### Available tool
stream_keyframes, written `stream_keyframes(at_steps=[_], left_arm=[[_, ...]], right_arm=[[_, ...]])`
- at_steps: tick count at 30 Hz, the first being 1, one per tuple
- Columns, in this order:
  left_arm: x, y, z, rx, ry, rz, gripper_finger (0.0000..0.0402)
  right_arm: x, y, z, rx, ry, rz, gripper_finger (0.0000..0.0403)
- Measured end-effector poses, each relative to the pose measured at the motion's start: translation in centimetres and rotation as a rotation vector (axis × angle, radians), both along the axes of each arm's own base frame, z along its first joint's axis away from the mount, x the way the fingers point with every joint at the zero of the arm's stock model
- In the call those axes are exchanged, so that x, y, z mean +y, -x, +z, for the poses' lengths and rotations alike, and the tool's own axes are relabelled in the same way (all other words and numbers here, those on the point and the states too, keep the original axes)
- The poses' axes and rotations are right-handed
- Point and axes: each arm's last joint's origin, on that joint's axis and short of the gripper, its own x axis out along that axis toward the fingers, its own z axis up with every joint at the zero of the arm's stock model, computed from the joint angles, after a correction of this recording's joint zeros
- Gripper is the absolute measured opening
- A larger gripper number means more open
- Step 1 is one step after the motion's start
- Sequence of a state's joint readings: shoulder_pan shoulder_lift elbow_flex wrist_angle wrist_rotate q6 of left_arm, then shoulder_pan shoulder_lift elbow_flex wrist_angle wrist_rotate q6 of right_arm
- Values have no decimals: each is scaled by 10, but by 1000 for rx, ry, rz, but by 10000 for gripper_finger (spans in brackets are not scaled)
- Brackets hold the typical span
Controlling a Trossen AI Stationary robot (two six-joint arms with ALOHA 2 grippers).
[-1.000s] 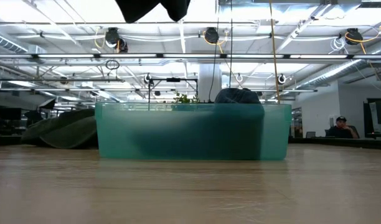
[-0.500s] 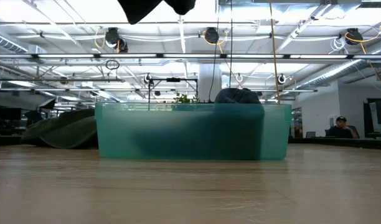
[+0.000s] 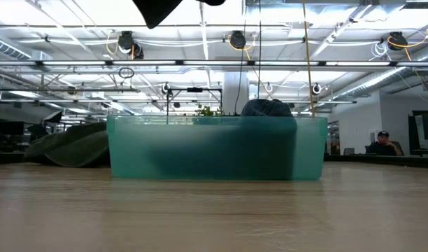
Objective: Pick & Place hat
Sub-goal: Put the bottom blue cap into the light blue bin
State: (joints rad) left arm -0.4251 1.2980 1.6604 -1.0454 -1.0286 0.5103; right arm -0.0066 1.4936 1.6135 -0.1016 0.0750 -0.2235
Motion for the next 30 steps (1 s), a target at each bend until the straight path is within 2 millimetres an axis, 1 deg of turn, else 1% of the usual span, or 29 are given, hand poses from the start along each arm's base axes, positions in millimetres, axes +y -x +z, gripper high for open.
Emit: stream_keyframes(at_steps=[2, 7, 11, 16, 19, 22, 27, 30], left_arm=[[0, 1, 1, -16, 17, 7, 23], [7, 5, 4, -106, 133, 52, 24], [14, 12, 5, -129, 257, 42, 25], [25, 19, 5, -142, 458, 25, 30], [33, 26, 5, -149, 568, 51, 50], [40, 29, 8, -205, 651, 93, 83], [49, 32, 4, -209, 698, 172, 141], [51, 31, 4, -204, 721, 175, 168]], right_arm=[[1, 1, 2, -13, 9, 4, 2], [2, 1, 2, -17, 23, 63, 1], [3, 1, 3, -18, 30, 79, 1], [3, 10, 9, -27, 75, 81, 1], [3, 21, 15, -24, 88, 83, 1], [4, 37, 23, -5, 121, 91, 1], [5, 53, 23, 76, 172, 104, 0], [5, 67, 26, 102, 213, 111, 0]])
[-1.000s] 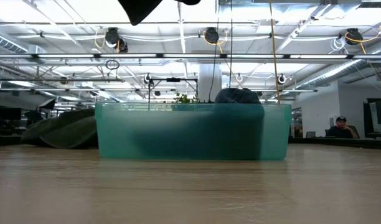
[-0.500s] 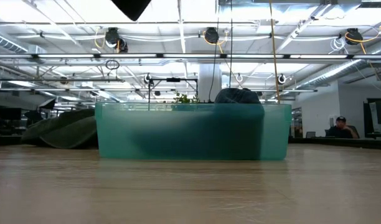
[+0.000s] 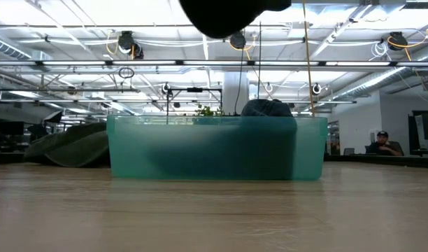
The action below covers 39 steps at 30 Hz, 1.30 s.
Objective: Pick & Place hat
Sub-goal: Put the bottom blue cap into the light blue bin
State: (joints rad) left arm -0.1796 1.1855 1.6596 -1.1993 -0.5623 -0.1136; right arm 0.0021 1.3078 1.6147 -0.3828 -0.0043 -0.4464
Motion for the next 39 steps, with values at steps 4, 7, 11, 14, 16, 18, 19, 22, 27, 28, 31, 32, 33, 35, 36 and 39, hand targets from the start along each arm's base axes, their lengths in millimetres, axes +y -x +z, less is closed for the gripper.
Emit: stream_keyframes(at_steps=[4, 7, 11, 14, 16, 18, 19, 22, 27, 28, 31, 32, 33, 35, 36, 39], left_arm=[[2, -1, -1, 0, 41, -6, 192], [4, -1, -1, -12, 77, 12, 203], [5, -1, -1, -25, 101, 34, 211], [5, -1, 0, -29, 106, 37, 214], [5, -1, 0, -34, 116, 44, 214], [5, -1, 0, -39, 124, 50, 214], [5, -1, 0, -42, 130, 54, 214], [5, -1, 0, -47, 146, 58, 214], [4, -1, 0, -45, 158, 45, 214], [4, -1, -1, -45, 158, 46, 214], [4, -1, 0, -45, 158, 46, 214], [4, -1, 0, -45, 159, 45, 214], [4, -1, 0, -46, 159, 45, 214], [4, -1, 0, -45, 159, 43, 214], [4, -1, 0, -45, 159, 43, 214], [4, -1, 0, -44, 162, 39, 214]], right_arm=[[1, 9, -5, 85, 88, 22, 0], [3, 12, -11, 146, 164, 50, 0], [7, 14, -15, 192, 236, 86, 0], [11, 11, -20, 223, 278, 115, 0], [13, 10, -21, 228, 300, 129, 0], [15, 11, -21, 233, 304, 138, 0], [15, 11, -21, 228, 305, 140, 0], [16, 8, -22, 234, 323, 147, 0], [16, -1, -25, 218, 358, 153, 0], [16, -3, -26, 223, 370, 158, 0], [17, -15, -31, 214, 380, 160, 0], [17, -18, -34, 223, 380, 163, 0], [18, -22, -36, 227, 383, 167, 0], [20, -27, -39, 228, 407, 179, 0], [21, -30, -42, 238, 421, 188, 0], [24, -41, -50, 249, 447, 206, 0]])
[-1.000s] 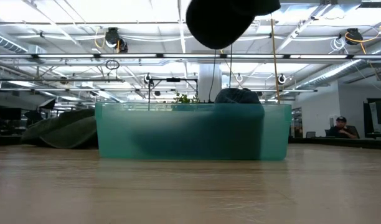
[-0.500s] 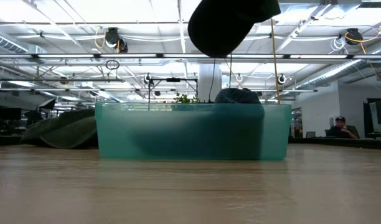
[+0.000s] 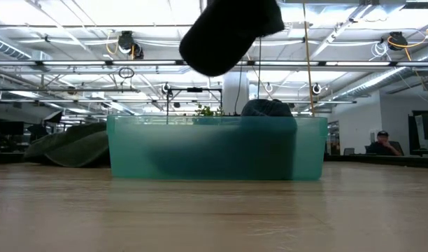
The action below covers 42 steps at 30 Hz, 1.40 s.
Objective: Pick & Place hat
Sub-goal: Put the bottom blue cap into the light blue bin
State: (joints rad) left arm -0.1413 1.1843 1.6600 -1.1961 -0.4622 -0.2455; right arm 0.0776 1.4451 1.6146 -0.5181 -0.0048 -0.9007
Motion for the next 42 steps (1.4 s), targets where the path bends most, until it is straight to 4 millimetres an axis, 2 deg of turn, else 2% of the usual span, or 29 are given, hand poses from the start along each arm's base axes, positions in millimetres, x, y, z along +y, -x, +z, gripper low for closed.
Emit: stream_keyframes(at_steps=[15, 25, 31, 35, 42], left_arm=[[0, 0, 0, 2, -3, -5, 214], [0, 0, 0, 8, -16, -15, 214], [0, 0, 0, 9, -16, -15, 214], [0, 1, -1, 15, -12, -11, 214], [0, 2, -2, 34, 7, -16, 214]], right_arm=[[7, -43, -42, 99, 92, 107, 0], [11, -71, -82, 197, 112, 182, 0], [12, -86, -95, 170, 172, 218, 0], [12, -88, -97, 164, 186, 226, 0], [11, -82, -105, 279, 104, 183, 0]])
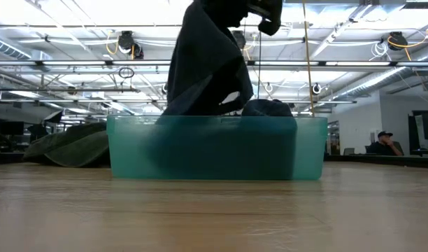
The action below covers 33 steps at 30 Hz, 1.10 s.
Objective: Pick & Place hat
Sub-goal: Put the bottom blue cap into the light blue bin
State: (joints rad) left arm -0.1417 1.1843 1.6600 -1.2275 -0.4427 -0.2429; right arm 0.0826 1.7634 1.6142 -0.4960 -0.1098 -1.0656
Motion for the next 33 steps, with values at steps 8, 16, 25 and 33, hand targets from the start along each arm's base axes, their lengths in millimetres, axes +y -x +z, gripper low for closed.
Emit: stream_keyframes(at_steps=[8, 16, 25, 33], left_arm=[[0, 0, 0, 0, 2, 1, 214], [0, 0, 0, 0, 4, 4, 214], [0, 0, 0, -14, 33, 30, 214], [0, 0, 0, -18, 39, 34, 214]], right_arm=[[-1, 5, -38, 48, 59, 44, 0], [-2, 16, -87, 51, 163, 66, 0], [-2, 38, -138, 30, 209, 84, 0], [-3, 47, -154, -96, 230, 92, 6]])
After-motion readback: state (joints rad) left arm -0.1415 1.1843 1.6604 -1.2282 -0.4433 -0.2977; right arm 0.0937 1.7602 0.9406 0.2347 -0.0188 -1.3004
